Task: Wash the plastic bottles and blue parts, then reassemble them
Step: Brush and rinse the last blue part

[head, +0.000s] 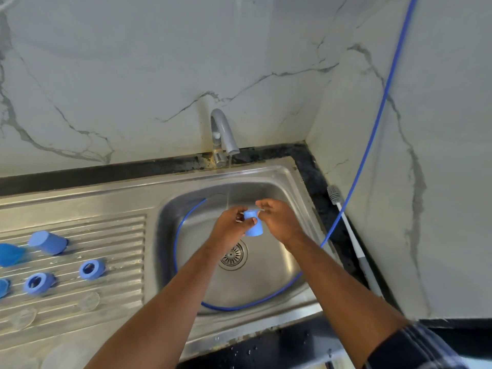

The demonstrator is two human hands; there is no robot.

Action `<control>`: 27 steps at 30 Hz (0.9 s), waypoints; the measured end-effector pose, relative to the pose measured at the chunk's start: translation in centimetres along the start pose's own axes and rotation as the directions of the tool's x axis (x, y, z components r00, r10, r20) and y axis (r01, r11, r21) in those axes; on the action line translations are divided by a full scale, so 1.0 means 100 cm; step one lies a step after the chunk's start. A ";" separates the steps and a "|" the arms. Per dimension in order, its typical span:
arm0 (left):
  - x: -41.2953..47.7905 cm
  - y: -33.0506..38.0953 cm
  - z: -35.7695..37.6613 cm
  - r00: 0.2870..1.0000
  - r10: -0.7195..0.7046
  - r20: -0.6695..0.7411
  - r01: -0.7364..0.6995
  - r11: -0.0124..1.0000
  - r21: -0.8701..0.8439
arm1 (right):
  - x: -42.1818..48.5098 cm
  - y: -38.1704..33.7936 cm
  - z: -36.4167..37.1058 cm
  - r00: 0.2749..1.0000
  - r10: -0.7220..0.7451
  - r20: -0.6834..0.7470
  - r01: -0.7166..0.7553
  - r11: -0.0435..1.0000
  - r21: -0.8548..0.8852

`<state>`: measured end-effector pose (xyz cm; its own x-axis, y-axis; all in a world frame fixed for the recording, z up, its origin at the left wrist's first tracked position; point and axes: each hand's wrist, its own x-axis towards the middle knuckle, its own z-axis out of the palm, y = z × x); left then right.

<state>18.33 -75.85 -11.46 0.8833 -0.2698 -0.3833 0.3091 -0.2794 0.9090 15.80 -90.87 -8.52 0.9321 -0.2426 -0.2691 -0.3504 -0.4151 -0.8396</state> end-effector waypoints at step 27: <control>-0.038 0.012 0.082 0.998 -0.051 0.040 0.060 0.956 -0.288 | -0.130 0.105 -0.140 0.878 0.136 -0.458 -0.341 0.850 -0.401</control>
<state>12.42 -82.75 -10.23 0.8517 -0.2920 -0.4351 0.4500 -0.0179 0.8929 -1.31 -104.33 -7.26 0.7288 -0.6713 -0.1348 -0.6528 -0.6219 -0.4325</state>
